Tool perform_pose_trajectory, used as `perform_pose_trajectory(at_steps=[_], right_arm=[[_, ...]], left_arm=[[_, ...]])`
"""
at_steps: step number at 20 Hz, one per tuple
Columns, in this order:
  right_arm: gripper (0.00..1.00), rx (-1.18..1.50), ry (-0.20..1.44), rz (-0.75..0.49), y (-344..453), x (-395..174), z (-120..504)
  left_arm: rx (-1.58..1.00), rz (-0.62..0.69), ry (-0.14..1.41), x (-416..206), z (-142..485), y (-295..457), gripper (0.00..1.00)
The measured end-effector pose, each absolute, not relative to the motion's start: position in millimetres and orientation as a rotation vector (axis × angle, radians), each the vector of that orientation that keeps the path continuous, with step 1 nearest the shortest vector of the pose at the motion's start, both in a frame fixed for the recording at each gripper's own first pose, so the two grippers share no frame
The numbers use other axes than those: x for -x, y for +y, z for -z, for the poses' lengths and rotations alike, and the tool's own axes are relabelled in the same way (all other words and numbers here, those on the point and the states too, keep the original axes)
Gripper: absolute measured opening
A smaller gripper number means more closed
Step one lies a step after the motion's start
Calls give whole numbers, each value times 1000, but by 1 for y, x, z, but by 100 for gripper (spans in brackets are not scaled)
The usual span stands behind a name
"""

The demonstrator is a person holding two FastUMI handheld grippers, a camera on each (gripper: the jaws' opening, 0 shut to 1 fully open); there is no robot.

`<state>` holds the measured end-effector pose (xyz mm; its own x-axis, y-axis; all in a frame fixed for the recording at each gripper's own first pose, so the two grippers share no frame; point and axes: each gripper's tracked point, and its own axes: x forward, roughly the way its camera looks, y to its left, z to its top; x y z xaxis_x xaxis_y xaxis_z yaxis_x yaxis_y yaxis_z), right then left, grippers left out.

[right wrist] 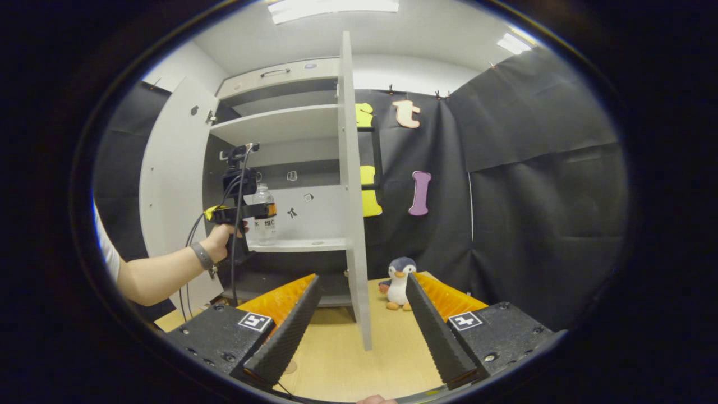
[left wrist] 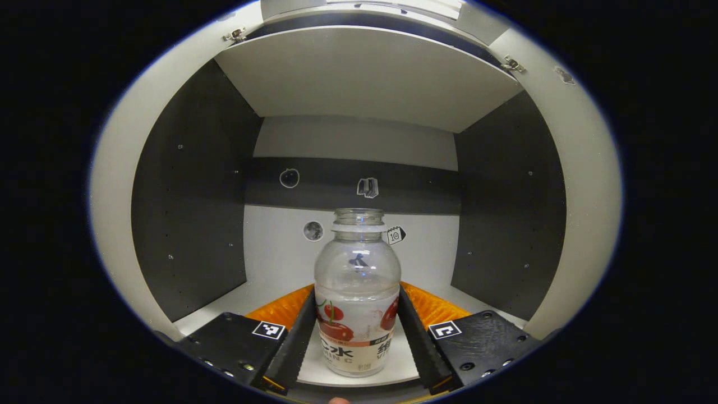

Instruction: Grasp the bottle in the cabinet with the left hand and place it on the coaster, then close the right door with the right hand and the left door with the left hand.

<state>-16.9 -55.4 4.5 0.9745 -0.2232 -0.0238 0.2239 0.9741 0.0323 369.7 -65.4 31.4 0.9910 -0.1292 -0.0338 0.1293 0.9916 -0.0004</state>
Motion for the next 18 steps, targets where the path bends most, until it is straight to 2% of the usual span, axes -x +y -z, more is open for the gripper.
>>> perform_pose_trajectory(at_steps=[3,4,5,10,18], right_arm=[[99,-29,16,206,-52,15,-4],[99,-25,17,197,-51,14,-5],[99,-20,17,187,-49,12,-6],[100,2,2,135,-40,7,-13],[99,-19,-35,63,-28,12,-27]], left_arm=[[0,136,2,-352,-46,-59,77],[-10,141,-8,-343,-52,-58,82],[-21,145,-14,-336,-57,-56,77],[-15,193,-37,-284,-77,-54,77],[4,217,-51,-175,-17,-59,77]])
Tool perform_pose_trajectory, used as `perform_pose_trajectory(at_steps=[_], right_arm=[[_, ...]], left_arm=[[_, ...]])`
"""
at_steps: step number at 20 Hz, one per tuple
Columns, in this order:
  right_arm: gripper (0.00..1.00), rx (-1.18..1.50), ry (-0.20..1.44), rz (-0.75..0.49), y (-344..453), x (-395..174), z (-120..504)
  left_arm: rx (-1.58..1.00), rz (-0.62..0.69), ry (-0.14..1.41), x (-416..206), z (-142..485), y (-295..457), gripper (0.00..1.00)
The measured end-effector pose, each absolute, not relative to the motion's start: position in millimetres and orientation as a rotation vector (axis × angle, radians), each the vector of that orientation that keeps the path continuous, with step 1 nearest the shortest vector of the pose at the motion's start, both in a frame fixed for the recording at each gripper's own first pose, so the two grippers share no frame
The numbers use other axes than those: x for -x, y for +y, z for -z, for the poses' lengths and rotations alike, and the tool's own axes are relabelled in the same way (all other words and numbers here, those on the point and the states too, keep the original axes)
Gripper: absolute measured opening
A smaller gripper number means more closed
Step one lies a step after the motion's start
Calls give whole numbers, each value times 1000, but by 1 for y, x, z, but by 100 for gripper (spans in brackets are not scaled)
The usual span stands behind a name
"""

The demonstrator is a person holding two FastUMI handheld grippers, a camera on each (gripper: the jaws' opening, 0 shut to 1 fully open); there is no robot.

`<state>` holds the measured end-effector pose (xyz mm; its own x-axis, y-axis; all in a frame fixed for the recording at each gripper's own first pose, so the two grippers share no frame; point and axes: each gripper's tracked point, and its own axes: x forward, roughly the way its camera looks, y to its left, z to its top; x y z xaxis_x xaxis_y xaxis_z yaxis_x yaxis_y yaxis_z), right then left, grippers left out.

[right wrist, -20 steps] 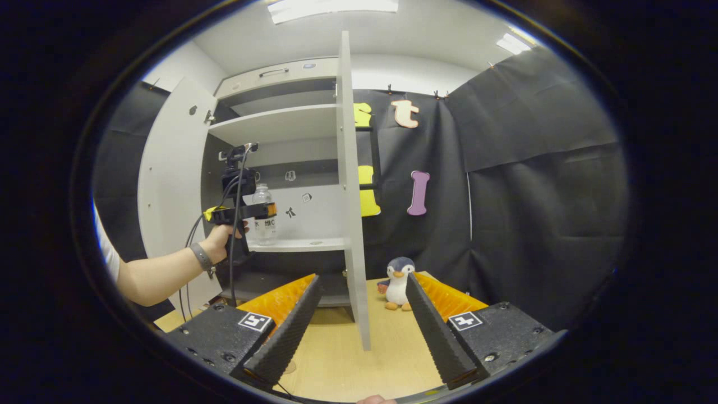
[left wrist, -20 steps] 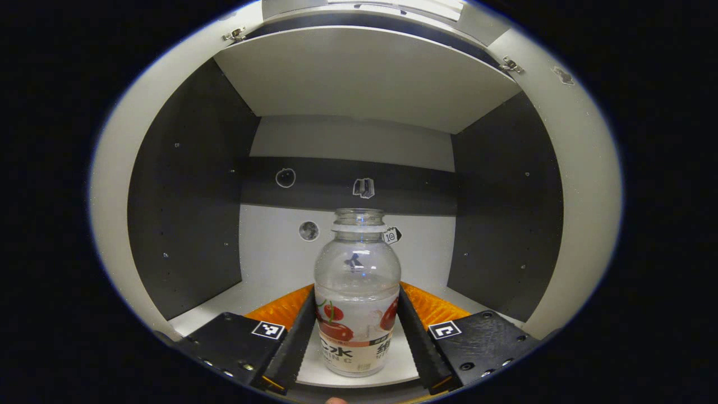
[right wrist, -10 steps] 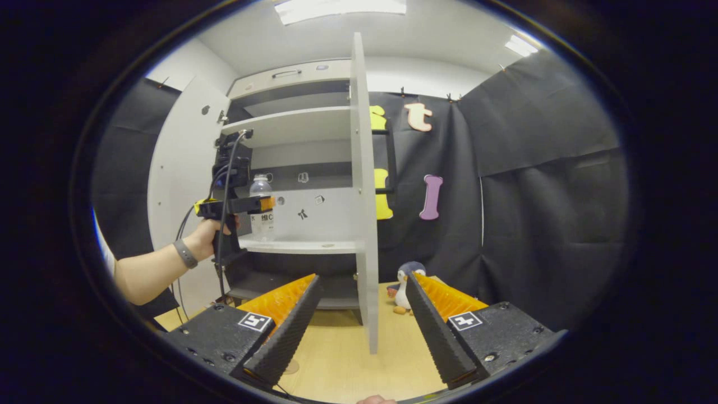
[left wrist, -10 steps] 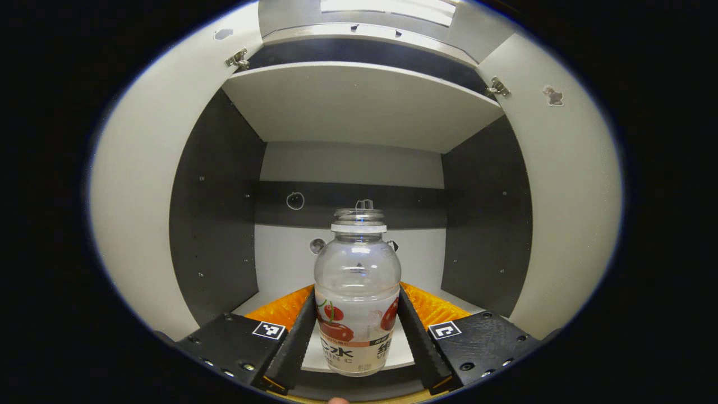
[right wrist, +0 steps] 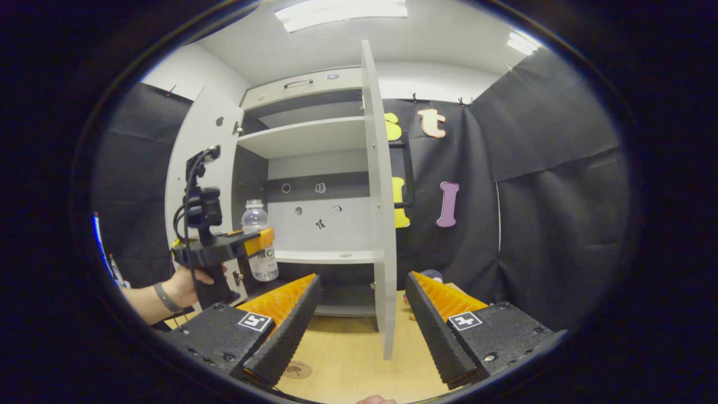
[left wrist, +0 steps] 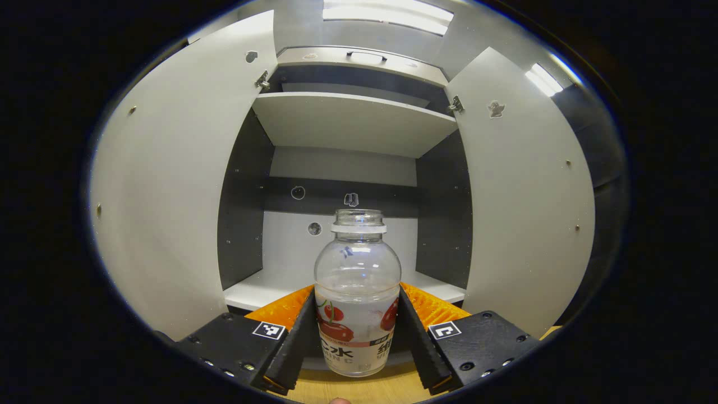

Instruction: Grasp the bottle in the cabinet with the left hand and place it on the coaster, then close the right door with the right hand and the left door with the left hand.

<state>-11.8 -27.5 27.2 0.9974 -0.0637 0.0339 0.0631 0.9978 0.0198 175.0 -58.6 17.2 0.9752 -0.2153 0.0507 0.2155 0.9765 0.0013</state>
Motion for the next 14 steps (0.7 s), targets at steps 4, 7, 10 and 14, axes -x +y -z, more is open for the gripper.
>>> perform_pose_trajectory(at_steps=[4,7,10,14], right_arm=[[99,-4,-33,44,-23,16,-33],[99,-9,-32,18,-13,21,-37],[99,-24,-24,10,-8,30,-43],[100,-29,-29,17,-7,39,-54]], left_arm=[[-21,199,-29,-128,33,-63,77],[-33,168,-23,-100,73,-64,77],[-25,177,11,-81,115,-76,77],[-4,162,58,-60,164,-82,77]])
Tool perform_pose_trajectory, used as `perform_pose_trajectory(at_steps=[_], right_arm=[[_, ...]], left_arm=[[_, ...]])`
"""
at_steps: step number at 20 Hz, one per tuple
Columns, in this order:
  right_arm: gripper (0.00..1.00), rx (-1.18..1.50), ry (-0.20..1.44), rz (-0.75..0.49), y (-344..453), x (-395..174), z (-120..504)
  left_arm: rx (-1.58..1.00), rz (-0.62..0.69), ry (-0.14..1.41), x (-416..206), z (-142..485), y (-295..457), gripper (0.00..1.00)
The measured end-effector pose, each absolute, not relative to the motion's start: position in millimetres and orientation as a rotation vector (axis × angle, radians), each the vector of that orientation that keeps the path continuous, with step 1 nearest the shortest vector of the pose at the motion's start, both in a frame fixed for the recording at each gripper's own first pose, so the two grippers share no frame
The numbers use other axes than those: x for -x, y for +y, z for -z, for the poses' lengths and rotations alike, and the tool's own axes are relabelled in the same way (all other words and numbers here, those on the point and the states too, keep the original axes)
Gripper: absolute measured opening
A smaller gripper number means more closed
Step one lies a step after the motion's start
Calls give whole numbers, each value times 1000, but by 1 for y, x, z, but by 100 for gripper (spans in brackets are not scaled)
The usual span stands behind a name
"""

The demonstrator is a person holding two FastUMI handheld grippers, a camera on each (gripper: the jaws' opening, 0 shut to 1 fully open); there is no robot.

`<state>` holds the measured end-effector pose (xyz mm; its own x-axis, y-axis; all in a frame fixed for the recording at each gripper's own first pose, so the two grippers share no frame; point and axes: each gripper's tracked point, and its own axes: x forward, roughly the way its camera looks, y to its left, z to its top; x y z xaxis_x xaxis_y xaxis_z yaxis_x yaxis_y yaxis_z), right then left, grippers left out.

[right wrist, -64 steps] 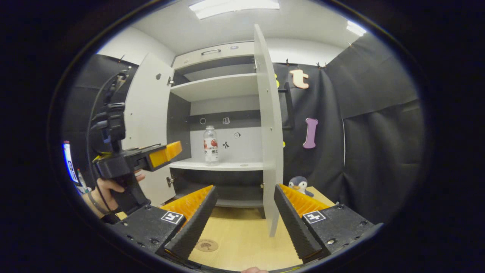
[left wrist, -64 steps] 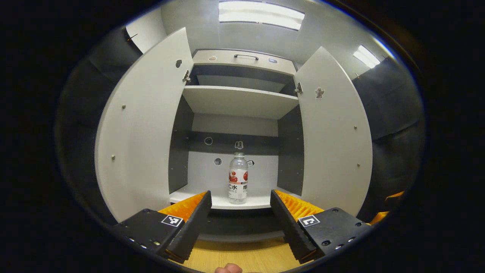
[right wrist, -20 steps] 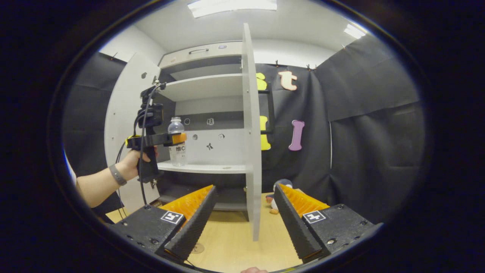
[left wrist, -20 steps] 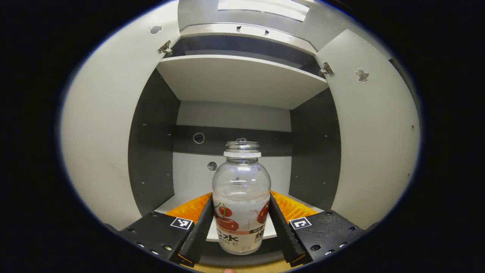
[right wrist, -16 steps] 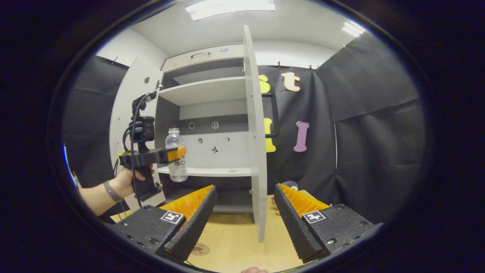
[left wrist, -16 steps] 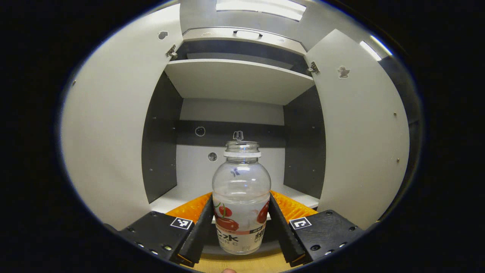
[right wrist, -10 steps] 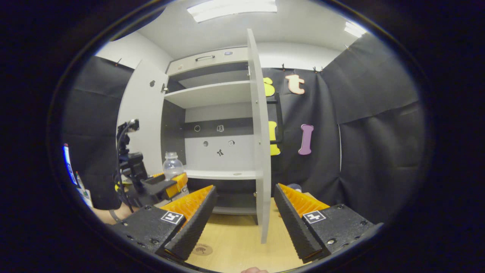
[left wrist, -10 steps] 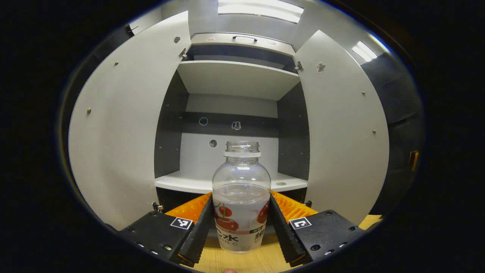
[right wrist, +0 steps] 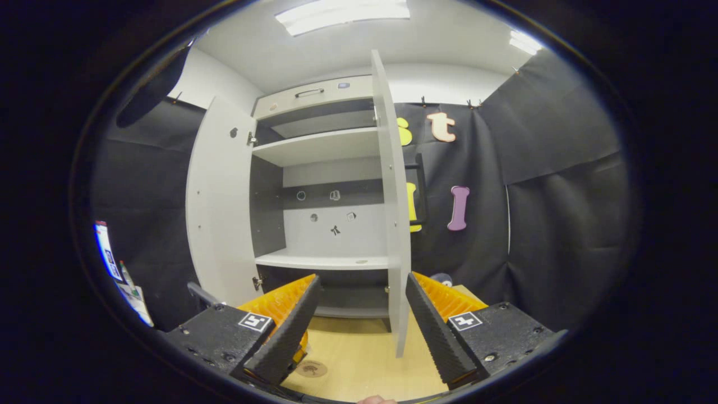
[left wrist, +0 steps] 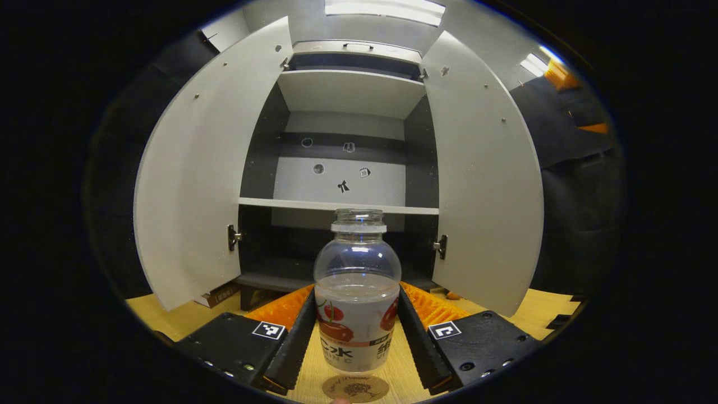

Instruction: Grasp the bottle in the cabinet with the left hand and place it on the coaster, then close the right door with the right hand and the left door with the left hand.

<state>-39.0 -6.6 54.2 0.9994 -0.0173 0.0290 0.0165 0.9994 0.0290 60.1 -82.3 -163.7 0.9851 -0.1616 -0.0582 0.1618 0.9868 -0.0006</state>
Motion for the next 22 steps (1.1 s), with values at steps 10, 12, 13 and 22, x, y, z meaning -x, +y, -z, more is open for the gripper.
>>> perform_pose_trajectory(at_steps=[10,12,13,22], right_arm=[[99,-5,43,50,-16,45,-49],[100,1,46,51,-16,44,-48],[100,7,49,49,-17,44,-47],[99,10,80,6,-7,34,-39]], left_arm=[[-17,117,103,-40,226,-84,78],[-38,116,82,-37,226,-86,78],[-50,112,77,-36,228,-86,78],[-47,79,118,-32,249,-73,78]])
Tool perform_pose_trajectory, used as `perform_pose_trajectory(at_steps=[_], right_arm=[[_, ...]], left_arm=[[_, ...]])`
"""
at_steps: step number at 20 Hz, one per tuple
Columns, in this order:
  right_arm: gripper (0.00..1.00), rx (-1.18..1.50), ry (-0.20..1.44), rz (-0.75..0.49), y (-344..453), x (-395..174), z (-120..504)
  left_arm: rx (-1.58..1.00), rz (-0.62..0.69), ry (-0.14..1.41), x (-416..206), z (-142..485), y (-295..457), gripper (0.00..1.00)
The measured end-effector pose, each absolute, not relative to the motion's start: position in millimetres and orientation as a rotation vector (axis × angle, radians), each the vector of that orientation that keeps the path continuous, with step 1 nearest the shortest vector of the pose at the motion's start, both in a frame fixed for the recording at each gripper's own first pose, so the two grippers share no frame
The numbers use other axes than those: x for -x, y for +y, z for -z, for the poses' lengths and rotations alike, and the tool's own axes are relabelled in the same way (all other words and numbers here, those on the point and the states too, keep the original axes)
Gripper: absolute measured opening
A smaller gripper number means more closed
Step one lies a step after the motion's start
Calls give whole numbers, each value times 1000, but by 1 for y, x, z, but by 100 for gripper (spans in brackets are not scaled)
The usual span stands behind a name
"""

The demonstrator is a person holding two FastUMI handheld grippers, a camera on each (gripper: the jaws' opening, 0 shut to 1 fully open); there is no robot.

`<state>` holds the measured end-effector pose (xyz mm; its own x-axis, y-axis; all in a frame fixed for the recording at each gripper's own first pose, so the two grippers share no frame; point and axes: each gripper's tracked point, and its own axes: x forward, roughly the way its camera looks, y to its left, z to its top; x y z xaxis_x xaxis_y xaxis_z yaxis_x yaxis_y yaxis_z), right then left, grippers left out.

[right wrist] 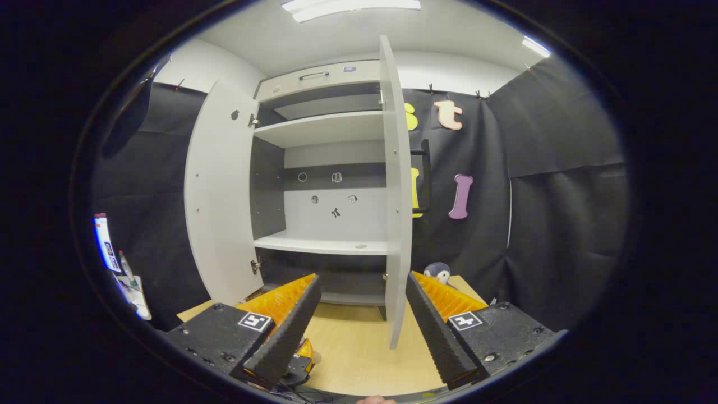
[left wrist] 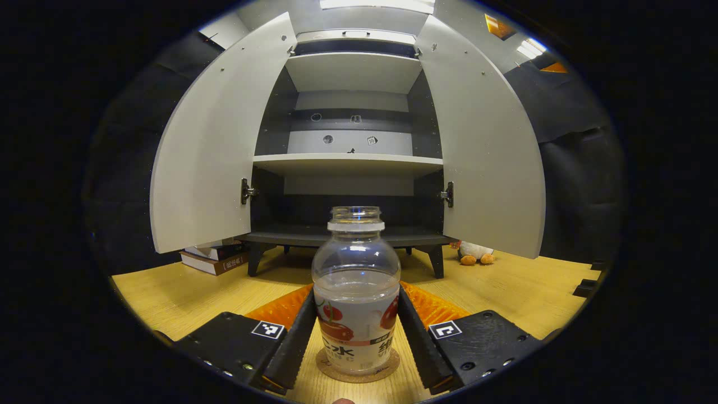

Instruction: Grasp the bottle in the cabinet with the left hand and place it on the coaster, then close the right door with the right hand and the left door with the left hand.

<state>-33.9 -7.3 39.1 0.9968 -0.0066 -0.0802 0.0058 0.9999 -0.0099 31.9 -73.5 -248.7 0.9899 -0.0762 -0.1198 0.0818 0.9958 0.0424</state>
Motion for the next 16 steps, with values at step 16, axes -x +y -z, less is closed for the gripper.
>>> perform_pose_trajectory(at_steps=[16], right_arm=[[100,-55,41,48,-30,26,-33]], left_arm=[[13,129,11,-17,116,-58,95]])
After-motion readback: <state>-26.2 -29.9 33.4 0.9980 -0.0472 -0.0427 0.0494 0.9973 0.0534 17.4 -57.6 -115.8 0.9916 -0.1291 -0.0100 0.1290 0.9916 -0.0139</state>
